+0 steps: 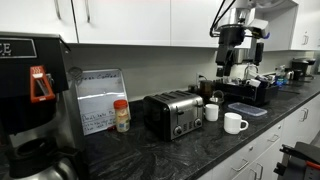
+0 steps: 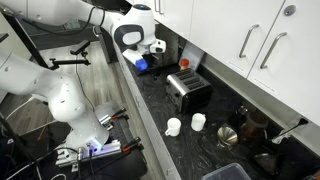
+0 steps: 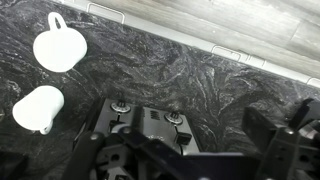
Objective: Push the left lever on the toaster down
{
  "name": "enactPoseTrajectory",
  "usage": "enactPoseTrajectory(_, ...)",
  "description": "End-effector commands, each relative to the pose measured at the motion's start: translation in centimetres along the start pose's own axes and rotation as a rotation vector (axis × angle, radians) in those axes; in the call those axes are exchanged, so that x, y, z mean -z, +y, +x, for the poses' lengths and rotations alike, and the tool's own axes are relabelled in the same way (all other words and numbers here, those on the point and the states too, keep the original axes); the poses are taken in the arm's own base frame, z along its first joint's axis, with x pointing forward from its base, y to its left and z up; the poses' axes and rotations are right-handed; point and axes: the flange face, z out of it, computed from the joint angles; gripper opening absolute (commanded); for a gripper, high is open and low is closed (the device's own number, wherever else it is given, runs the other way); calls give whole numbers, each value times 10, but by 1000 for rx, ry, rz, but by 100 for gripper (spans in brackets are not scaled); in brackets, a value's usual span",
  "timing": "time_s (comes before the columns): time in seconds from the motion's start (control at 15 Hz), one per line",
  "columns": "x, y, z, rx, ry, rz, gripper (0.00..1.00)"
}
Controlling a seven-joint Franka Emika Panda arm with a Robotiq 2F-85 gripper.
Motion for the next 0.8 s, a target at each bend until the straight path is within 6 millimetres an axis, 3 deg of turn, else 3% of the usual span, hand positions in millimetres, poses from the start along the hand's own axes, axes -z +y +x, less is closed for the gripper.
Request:
enactPoseTrajectory(0.0,-42,-14,24,-8,-27,-68,100)
enactPoseTrajectory(0.4,-93,-39,58,-42,-32,-113,100)
enactPoseTrajectory(0.73,-113,-40,93,-68,-8,-105,100)
